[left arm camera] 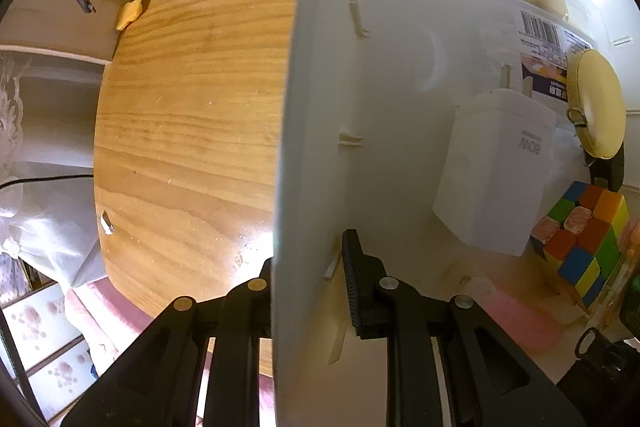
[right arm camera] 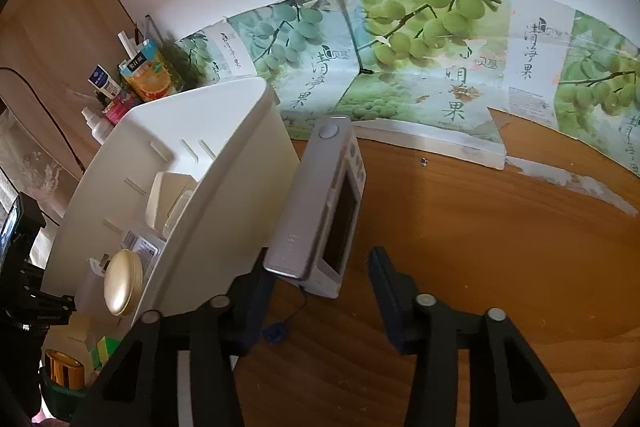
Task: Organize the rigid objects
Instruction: 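Grasp the silver screen device with the right gripper and lift it, then carry the silver device over the basket and open the right gripper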
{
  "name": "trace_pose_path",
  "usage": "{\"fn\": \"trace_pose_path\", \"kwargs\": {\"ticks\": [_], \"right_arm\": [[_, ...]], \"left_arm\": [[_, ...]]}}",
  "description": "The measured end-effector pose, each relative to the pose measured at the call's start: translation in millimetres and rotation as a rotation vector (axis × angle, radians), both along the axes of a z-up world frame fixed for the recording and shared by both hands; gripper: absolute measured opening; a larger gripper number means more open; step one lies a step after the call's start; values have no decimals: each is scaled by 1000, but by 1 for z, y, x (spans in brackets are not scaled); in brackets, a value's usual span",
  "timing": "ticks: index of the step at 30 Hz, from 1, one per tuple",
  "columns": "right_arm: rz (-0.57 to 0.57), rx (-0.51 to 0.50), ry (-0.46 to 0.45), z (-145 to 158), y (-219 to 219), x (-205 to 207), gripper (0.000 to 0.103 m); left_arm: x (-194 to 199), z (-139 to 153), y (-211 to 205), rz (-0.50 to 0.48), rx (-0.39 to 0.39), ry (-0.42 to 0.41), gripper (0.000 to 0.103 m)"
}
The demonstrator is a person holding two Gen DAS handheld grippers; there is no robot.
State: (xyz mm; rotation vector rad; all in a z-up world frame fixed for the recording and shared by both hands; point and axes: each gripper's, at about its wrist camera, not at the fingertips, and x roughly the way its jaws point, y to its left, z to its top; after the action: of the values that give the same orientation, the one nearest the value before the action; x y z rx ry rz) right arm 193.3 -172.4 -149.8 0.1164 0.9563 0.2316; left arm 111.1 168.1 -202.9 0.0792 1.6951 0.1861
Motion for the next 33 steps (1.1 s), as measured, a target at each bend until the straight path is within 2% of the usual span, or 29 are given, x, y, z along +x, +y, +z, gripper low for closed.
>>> {"fn": "trace_pose_path", "kwargs": {"ticks": [2, 4, 9, 10, 14, 17, 22, 27, 33], "right_arm": [[0, 6, -3, -2, 0, 1, 43], [12, 9, -21, -1, 2, 1, 30], [-2, 8, -36, 4, 0, -1, 26], [-5, 13, -39, 5, -1, -2, 26], [-18, 25, -63, 15, -7, -9, 25], [-27, 45, -93, 26, -10, -17, 25], [-24, 36, -141, 49, -9, -33, 24], [35, -2, -196, 76, -3, -54, 24], [76, -26, -258, 115, 8, -80, 24]], "left_arm": [[0, 0, 3, 5, 2, 1, 25], [0, 1, 7, 10, 4, -3, 25], [-3, 6, 16, 31, 1, -20, 26], [-3, 7, 18, 37, 3, -24, 28], [-10, 19, 26, 55, 16, -68, 50], [-17, 28, 33, 70, 16, -102, 56], [-38, 45, 46, 117, 5, -188, 59], [-58, 62, 54, 151, -12, -299, 62], [-66, 82, 58, 274, -55, -450, 62]]}}
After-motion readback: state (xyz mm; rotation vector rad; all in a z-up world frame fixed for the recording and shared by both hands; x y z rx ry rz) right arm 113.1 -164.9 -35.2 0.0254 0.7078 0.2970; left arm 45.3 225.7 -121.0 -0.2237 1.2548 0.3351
